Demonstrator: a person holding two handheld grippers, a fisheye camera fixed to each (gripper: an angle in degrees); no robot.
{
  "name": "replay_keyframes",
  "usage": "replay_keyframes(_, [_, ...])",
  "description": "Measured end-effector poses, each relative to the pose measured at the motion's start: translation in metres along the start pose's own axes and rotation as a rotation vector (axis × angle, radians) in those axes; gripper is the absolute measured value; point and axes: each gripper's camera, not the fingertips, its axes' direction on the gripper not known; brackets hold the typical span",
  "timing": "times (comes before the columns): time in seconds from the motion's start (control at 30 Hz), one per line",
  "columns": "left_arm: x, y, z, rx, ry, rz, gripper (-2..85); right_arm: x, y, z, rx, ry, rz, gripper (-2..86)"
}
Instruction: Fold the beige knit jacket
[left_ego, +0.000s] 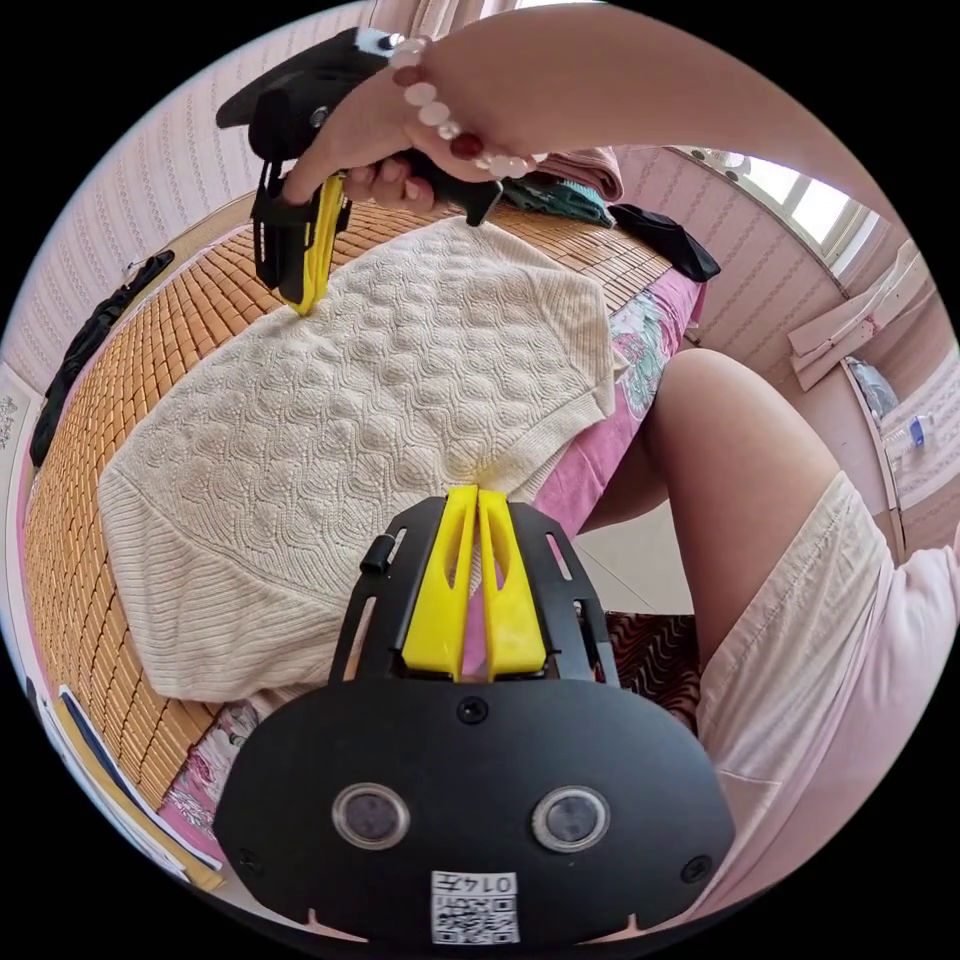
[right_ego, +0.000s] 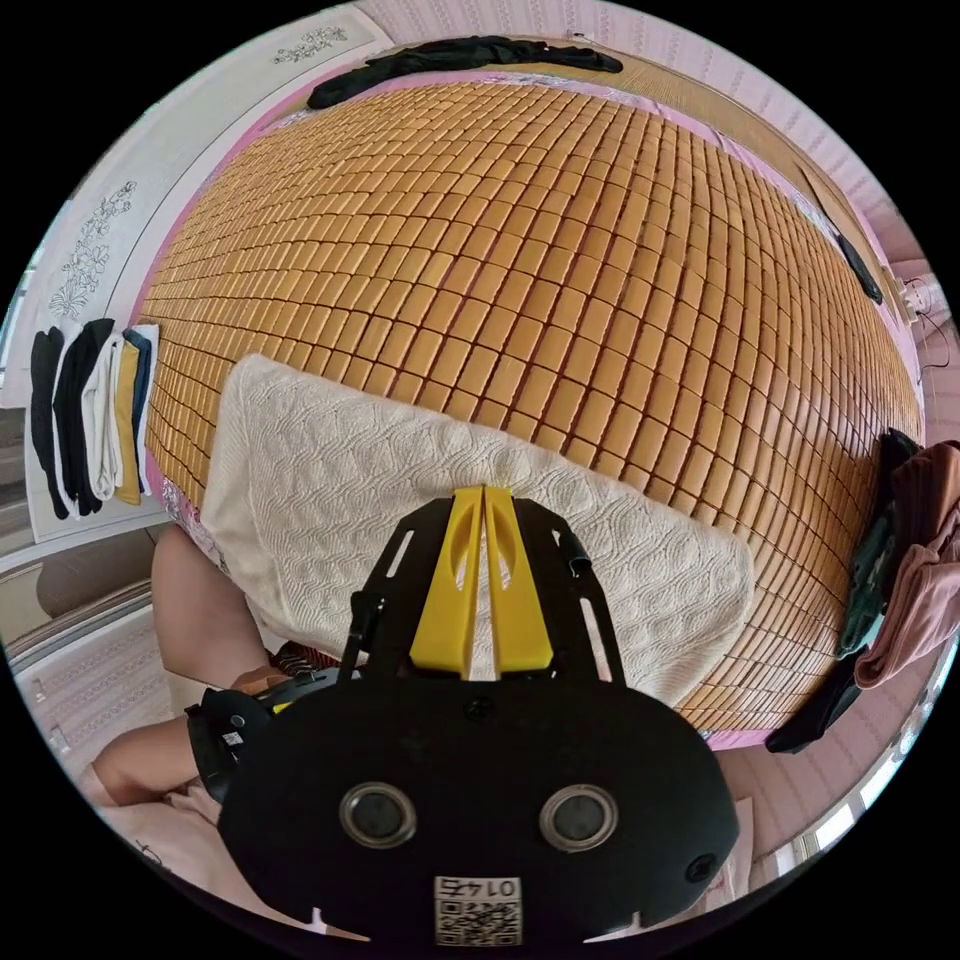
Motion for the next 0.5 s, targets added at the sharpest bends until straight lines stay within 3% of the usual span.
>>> replay_keyframes(0.2, [0.021, 0.0, 0.003, -0.016, -0.042, 0.047, -0.9, 0.025, 0.012, 0.004, 0.066, -0.102, 0.058, -0.7])
replay_keyframes(0.33, [0.036, -0.01, -0.003, -0.064, -0.053, 0.158, -0.8, 0.062, 0.087, -0.021, 0.351, -0.249, 0.124, -0.6])
replay_keyframes(0.5, [0.061, -0.013, -0.032, 0.144, 0.025, 0.204, 1.5, 0.118, 0.215, -0.003, 0.413, -0.285, 0.348, 0.0])
